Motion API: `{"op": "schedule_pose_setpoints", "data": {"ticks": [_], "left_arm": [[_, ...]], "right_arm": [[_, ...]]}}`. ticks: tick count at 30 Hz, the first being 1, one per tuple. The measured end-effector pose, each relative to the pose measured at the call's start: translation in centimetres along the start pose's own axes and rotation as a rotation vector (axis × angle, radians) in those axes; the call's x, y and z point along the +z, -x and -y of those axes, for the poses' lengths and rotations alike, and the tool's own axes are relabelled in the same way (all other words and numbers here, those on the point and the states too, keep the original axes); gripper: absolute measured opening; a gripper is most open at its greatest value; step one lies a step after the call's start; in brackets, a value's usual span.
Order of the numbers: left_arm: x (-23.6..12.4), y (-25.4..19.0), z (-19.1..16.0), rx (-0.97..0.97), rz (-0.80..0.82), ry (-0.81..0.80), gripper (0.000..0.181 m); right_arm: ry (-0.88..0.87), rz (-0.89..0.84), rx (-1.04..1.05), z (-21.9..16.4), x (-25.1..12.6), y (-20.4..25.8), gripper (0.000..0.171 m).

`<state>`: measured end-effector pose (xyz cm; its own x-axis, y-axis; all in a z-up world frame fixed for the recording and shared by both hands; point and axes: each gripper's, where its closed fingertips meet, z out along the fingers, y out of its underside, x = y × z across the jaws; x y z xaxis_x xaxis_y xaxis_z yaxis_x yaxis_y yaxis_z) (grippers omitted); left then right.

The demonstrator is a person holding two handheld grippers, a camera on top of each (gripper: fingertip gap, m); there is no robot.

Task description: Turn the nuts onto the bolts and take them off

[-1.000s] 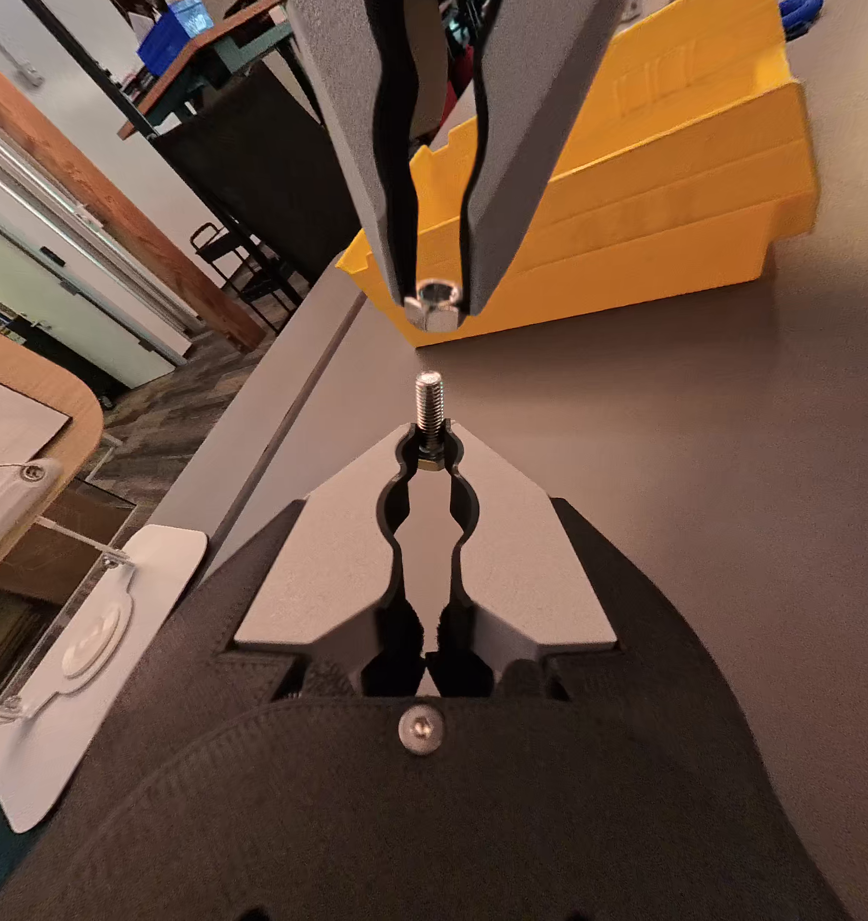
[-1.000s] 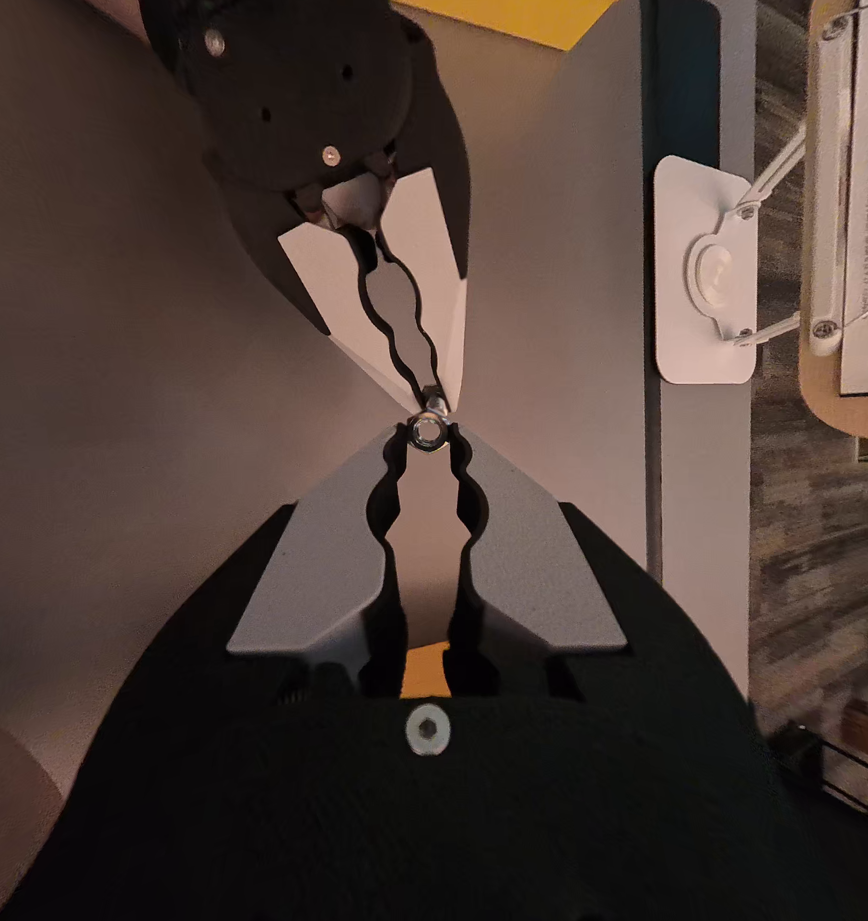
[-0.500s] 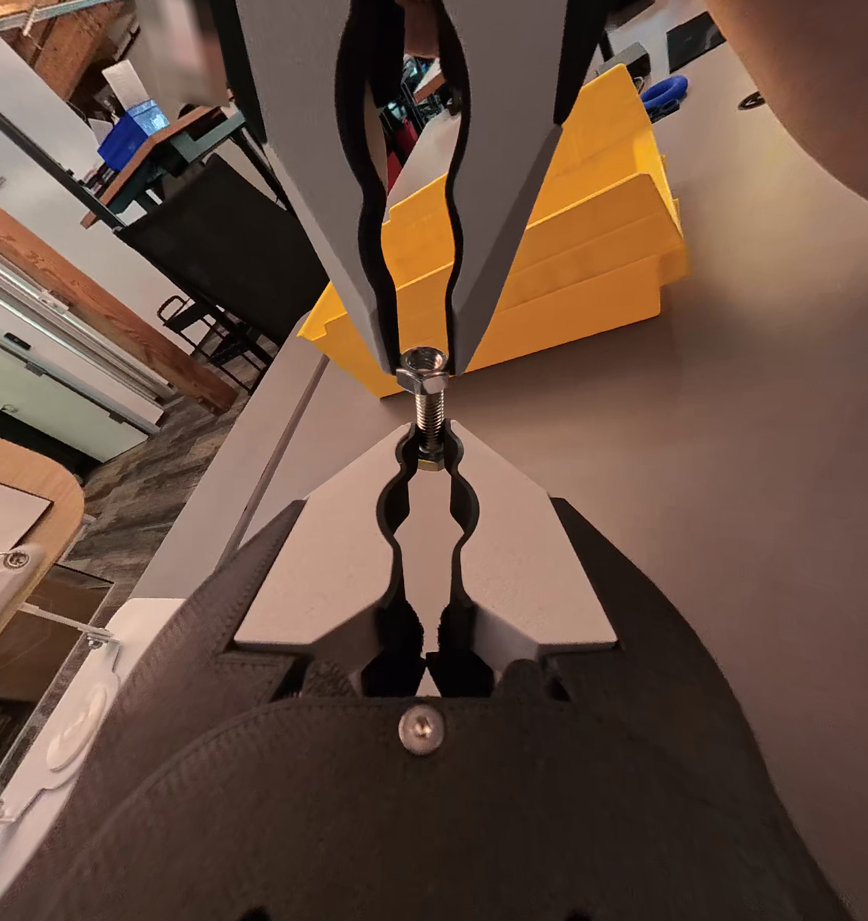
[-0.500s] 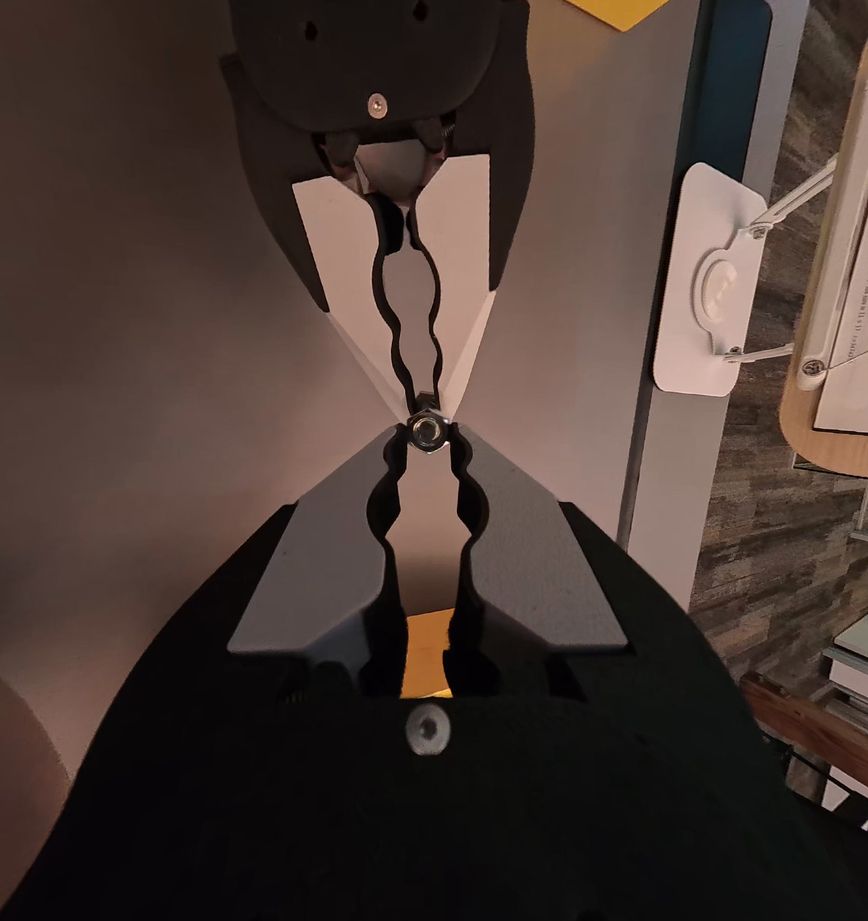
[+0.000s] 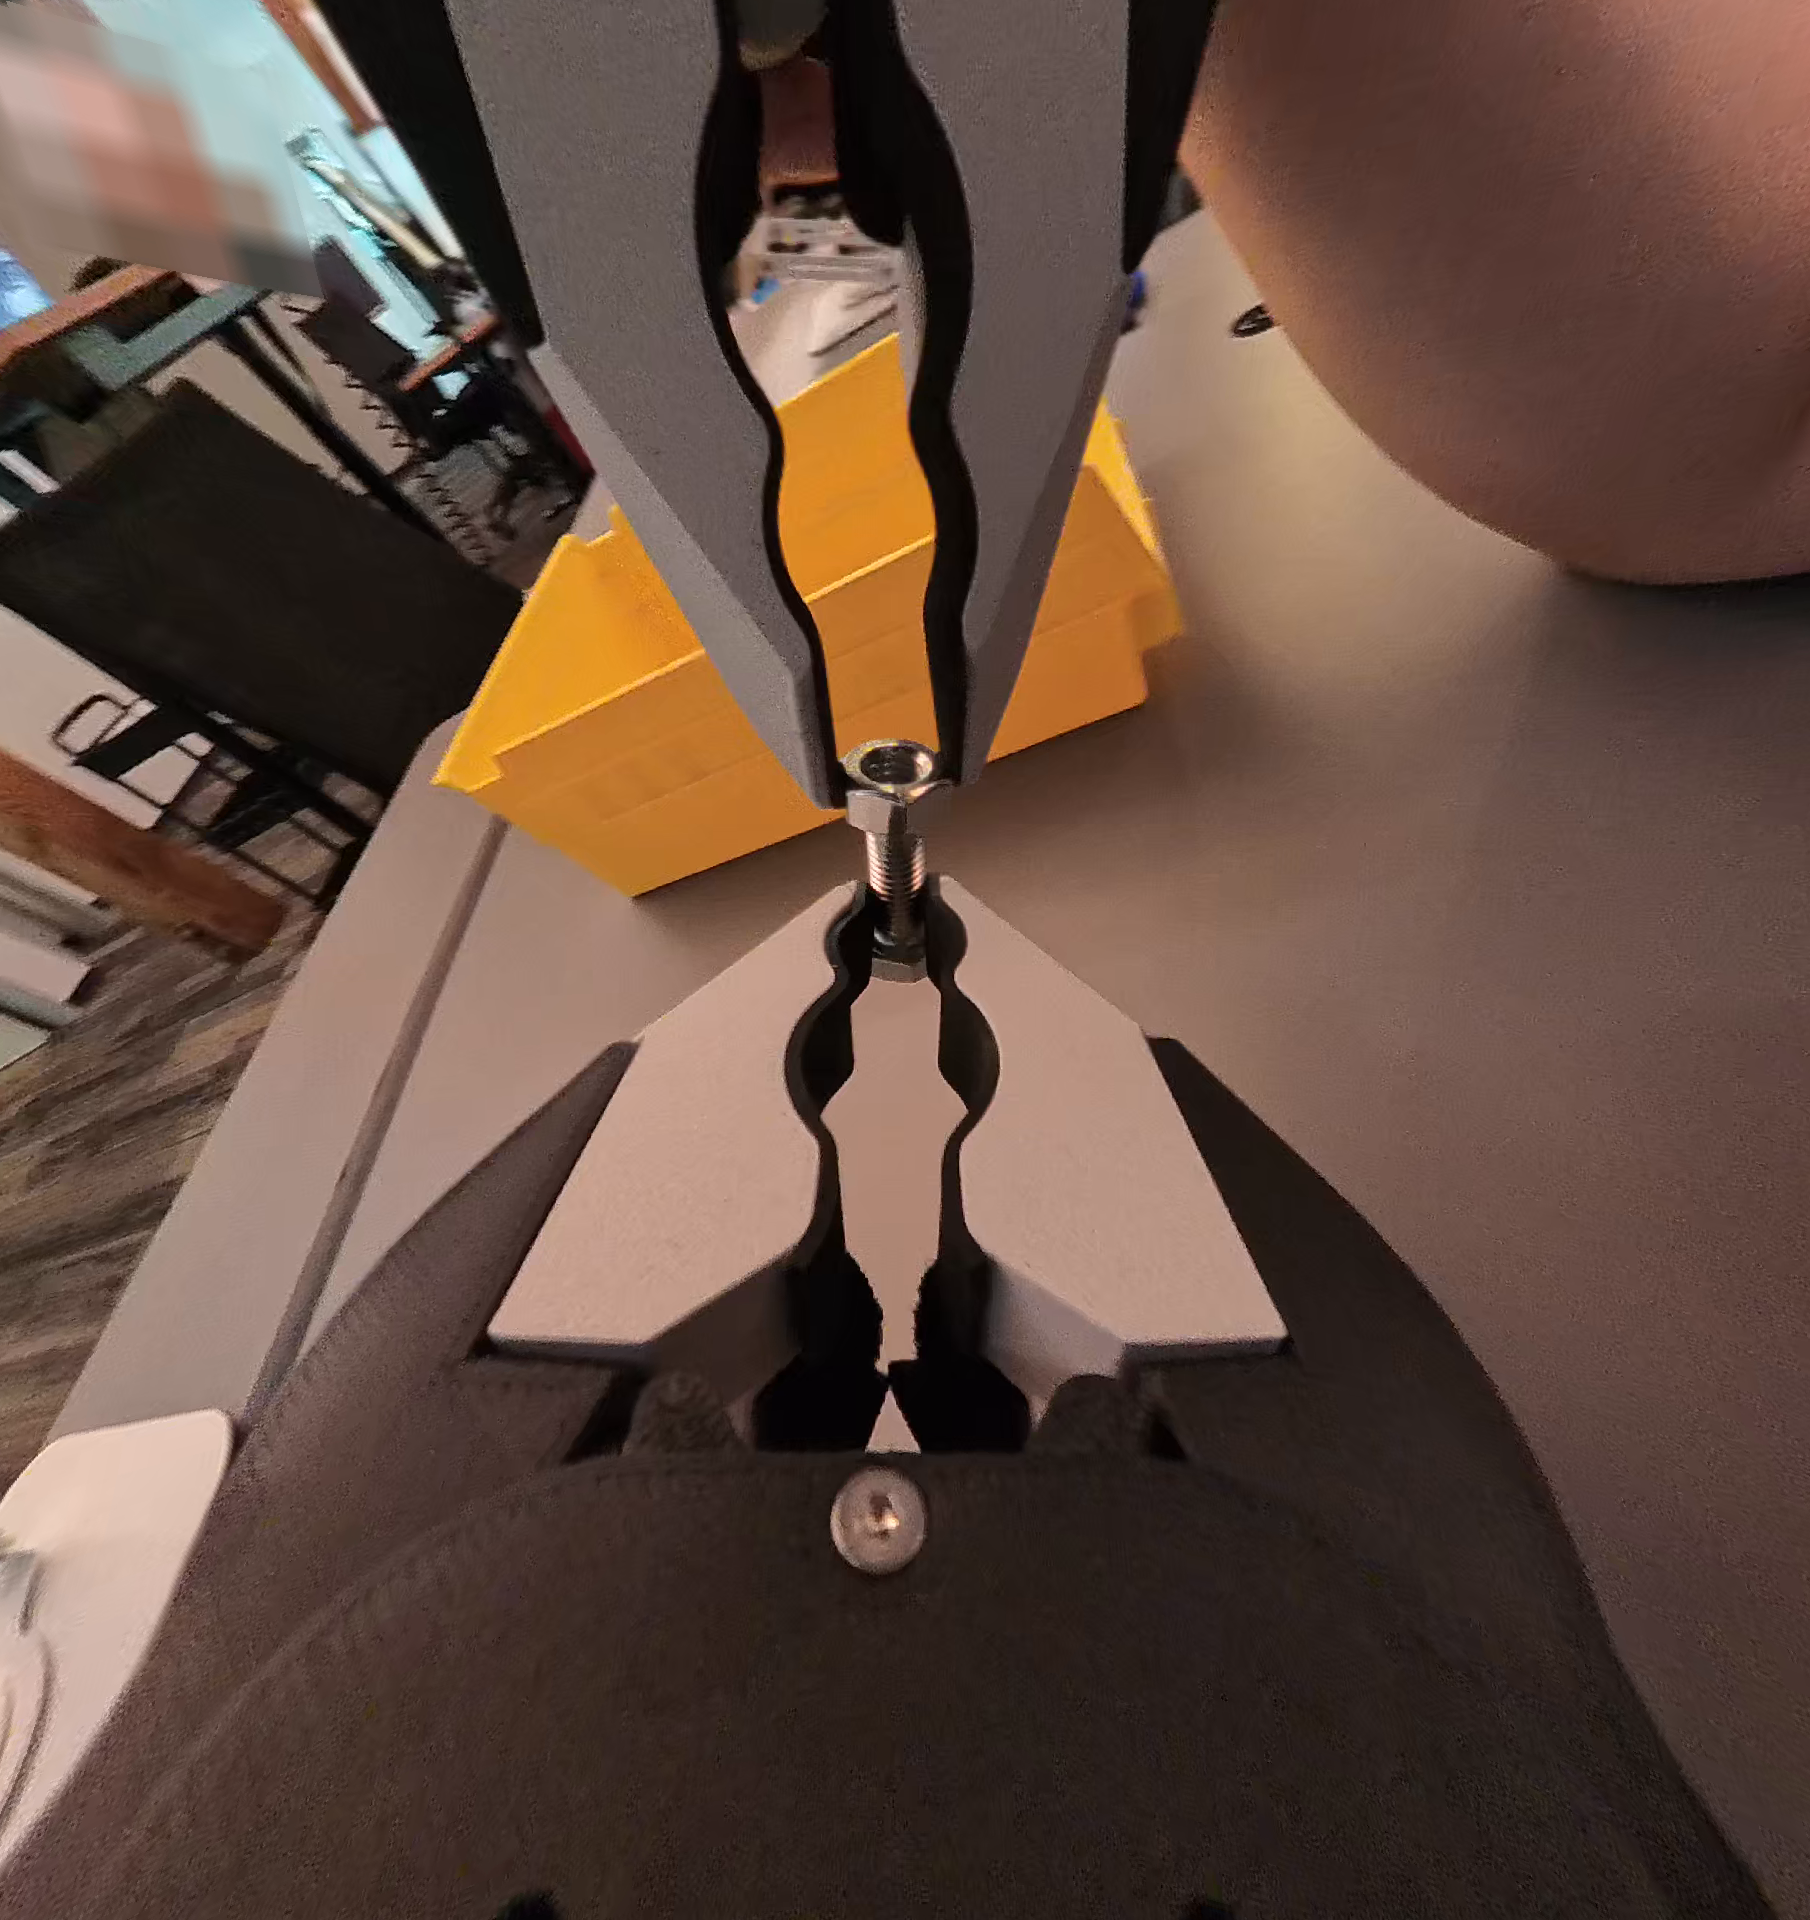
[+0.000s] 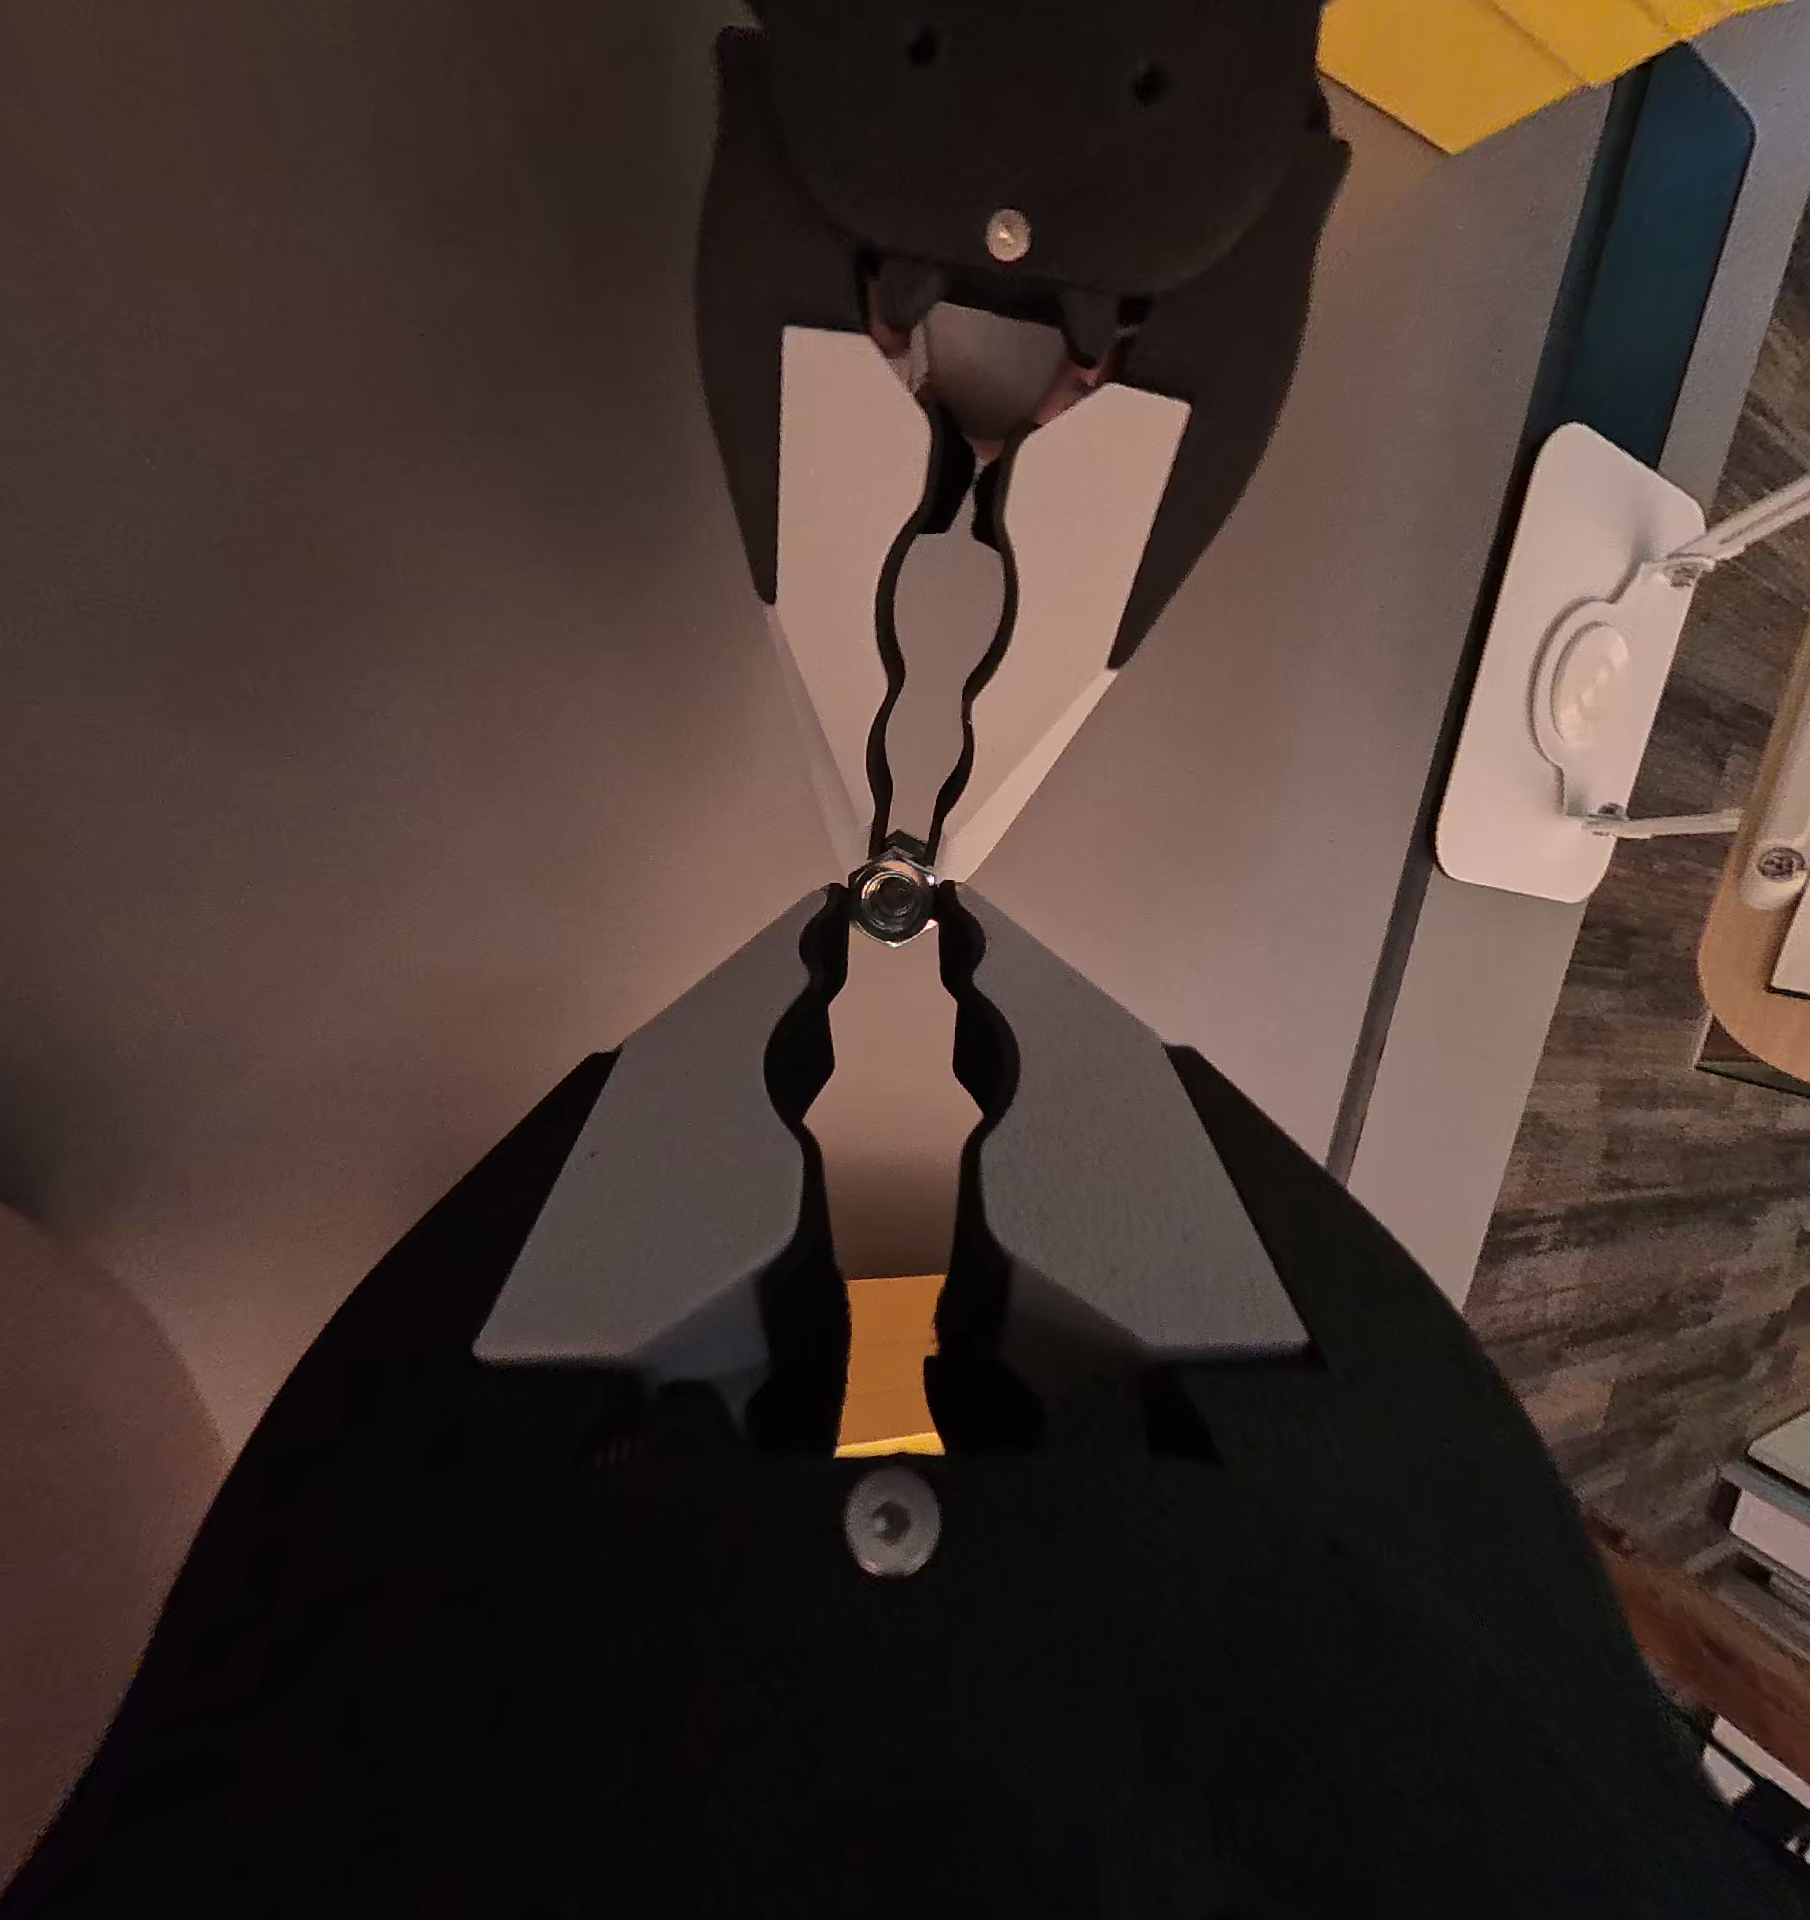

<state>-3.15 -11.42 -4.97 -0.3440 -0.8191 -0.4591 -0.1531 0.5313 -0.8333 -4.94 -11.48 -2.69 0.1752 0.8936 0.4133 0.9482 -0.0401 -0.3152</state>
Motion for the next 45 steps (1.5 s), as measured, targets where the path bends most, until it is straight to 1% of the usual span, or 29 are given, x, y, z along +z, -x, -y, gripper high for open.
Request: {"op": "schedule_pose_setpoints", "data": {"ticks": [2,8,16,22,29,32,38,40,45], "left_arm": [[-0.2,-0.7,0.2,0.005,-0.049,0.012,0.007],[-0.4,-1.7,0.7,0.037,-0.108,0.071,0.007],[-1.7,-2.2,1.2,-0.071,-0.23,0.124,0.007],[-2.4,-3.0,0.9,-0.102,-0.308,0.191,0.007],[-3.1,-3.2,0.4,-0.095,-0.335,0.241,0.007],[-3.2,-2.5,0.4,-0.088,-0.303,0.254,0.007],[-3.8,0.1,0.6,-0.122,-0.17,0.288,0.007],[-4.2,0.9,0.5,-0.117,-0.125,0.312,0.007],[-5.0,2.2,0.2,-0.078,-0.046,0.359,0.007]], "right_arm": [[-0.008,0.019,-0.002,0.1,-0.2,0.6,0.017],[-0.012,0.04,-0.03,0.5,-0.6,1.6,0.017],[-0.011,-0.018,-0.106,1.4,-1.1,1.6,0.017],[-0.014,0.002,-0.138,2.0,-0.8,2.2,0.017],[-0.029,0.022,-0.152,2.4,-0.3,2.3,0.017],[-0.025,0.006,-0.094,2.4,-0.3,1.7,0.016],[-0.047,0.006,0.212,1.9,-0.5,-0.9,0.016],[-0.088,0.021,0.289,2.1,-0.5,-1.8,0.016],[-0.196,0.061,0.336,2.8,-0.4,-3.0,0.016]]}}
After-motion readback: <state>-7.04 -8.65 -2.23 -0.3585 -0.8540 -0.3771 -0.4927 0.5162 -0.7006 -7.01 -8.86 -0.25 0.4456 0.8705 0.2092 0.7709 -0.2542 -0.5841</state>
